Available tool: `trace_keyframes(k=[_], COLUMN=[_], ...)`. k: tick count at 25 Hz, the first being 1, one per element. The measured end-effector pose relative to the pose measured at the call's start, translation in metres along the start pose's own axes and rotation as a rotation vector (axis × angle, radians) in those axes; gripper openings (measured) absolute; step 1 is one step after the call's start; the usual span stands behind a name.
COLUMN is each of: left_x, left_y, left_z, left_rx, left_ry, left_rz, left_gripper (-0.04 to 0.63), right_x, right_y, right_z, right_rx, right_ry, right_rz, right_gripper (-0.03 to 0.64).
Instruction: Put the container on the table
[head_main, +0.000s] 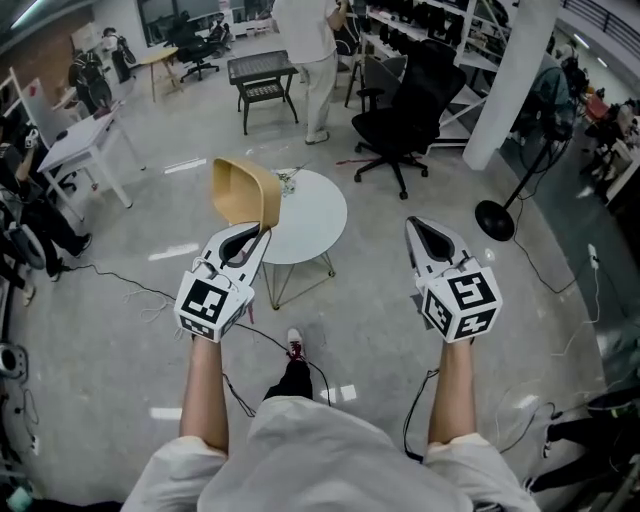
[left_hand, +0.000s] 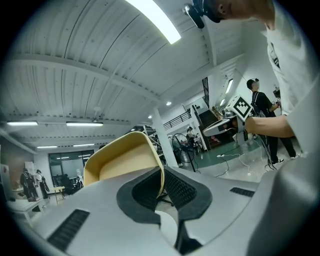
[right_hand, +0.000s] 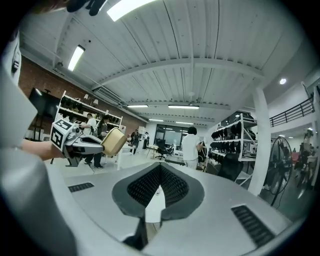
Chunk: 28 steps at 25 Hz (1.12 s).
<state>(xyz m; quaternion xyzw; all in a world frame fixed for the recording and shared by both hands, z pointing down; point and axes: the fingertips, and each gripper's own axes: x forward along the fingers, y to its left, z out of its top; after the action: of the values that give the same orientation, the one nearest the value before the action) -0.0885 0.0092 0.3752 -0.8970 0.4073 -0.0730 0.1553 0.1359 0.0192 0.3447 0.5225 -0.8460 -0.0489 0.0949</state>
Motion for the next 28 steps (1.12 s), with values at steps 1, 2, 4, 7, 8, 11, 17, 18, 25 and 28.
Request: trace_keyframes(k=[1,2,4,7,8,11,17,18,25,28], left_x=[0.016,0.034,0.071,0.122,0.137,0.178,0.253,0.265,0.354,0.392], left_y=[0.015,0.029,0.059,0.105,0.120,0.166,0.226,0.230,0.217,0.188], left_z=[-0.008,-0.016,-0.026,-0.032,-0.033,-0.039,-0.075,-0.084,-0.173,-0.220], left_rx=[-0.005,-0.007,-0.002,0.000,0.001,0.005,-0.004,-0.006,-0.001,0.009], left_ry=[-0.001,-0.001,-0.001,-0.005,-0.009,-0.014,0.038,0.052,0.225,0.310], left_rz=[0.002,0.001,-0.012,-0.039,-0.047,-0.064,-0.124,-0.141,-0.277,-0.349], left_gripper=[0.035,0.035,0.035,0.035,0.035,0.035,0.035,0.035,0.035,0.035], right_x=[0.018,0.037,0.076,0.135,0.153,0.206,0.293,0.304,0.353,0.365], right_y=[-0.007,-0.016,-0.034,-0.056,-0.063,-0.081,-0.106,-0.110,-0.140,-0.159], right_z=[-0.001,-0.002,0.001,0.011,0.015,0.025,0.013,0.006,-0.063,-0.101], right_rx=[-0.004,-0.008,-0.016,-0.010,-0.005,0.008,0.045,0.052,0.134,0.165], right_ry=[0.001,0.004,0.011,0.018,0.016,0.008,0.051,0.067,0.202,0.255], right_rz=[-0.001,-0.005,-0.012,-0.009,-0.011,-0.017,-0.021,-0.026,-0.032,-0.019], right_gripper=[0.012,0.012,0.011,0.011,0.011,0.011,0.012,0.012,0.012,0.012])
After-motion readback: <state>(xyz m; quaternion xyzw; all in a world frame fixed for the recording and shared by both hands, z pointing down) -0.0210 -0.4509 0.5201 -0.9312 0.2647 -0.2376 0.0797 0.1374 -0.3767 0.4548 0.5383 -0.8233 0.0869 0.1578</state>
